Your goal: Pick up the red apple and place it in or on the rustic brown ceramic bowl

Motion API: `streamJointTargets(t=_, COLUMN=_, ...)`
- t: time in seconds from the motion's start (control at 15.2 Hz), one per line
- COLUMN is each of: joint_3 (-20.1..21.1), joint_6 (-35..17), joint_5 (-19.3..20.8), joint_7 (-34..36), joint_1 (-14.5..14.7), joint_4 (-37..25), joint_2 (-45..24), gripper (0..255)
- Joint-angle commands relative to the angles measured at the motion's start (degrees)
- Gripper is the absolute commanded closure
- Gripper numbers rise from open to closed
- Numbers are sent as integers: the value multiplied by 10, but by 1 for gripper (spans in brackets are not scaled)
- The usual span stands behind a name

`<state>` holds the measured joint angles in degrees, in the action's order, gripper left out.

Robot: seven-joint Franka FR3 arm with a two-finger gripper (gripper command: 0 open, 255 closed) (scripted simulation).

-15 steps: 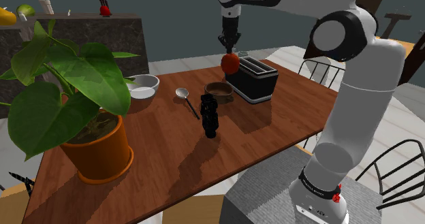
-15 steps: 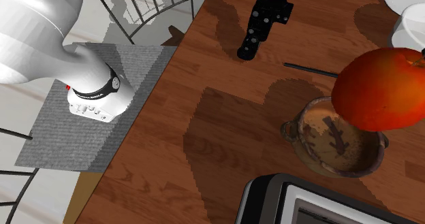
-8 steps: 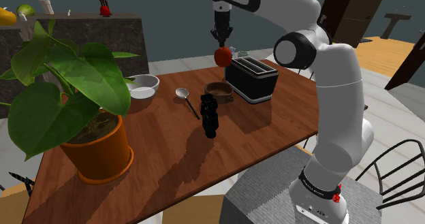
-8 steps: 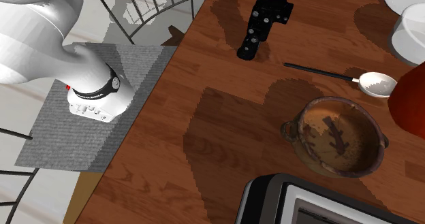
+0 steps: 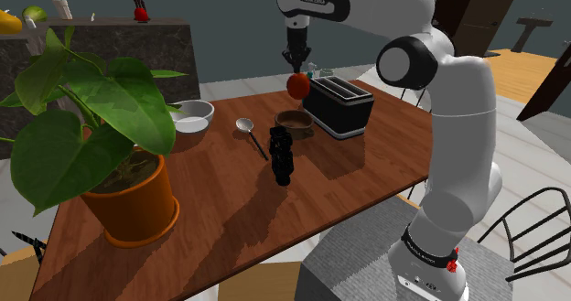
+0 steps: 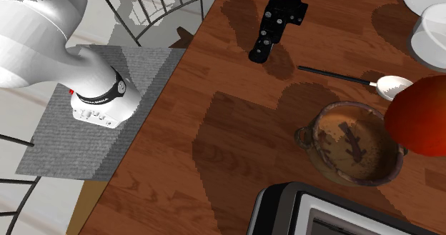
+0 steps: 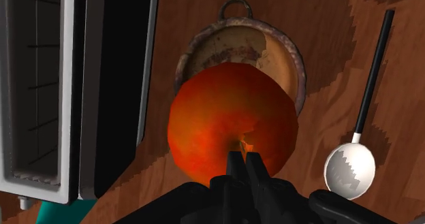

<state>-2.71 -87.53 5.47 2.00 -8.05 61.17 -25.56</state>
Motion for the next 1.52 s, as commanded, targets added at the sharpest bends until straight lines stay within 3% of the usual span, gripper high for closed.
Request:
streamJointTargets(t=0.0, joint_3=0, joint_6=-21, joint_5=0, joint_7=2, joint_1=0, joint_4=30, joint_2=9, gripper=255)
streamJointTargets(t=1.06, joint_3=1, joint_6=-163, joint_5=3, joint_7=16, joint_1=0, joint_4=196, joint_2=33, gripper=255)
streamJointTargets(t=1.45, joint_3=1, joint_6=-163, joint_5=3, joint_7=16, joint_1=0, joint_4=196, joint_2=33, gripper=255)
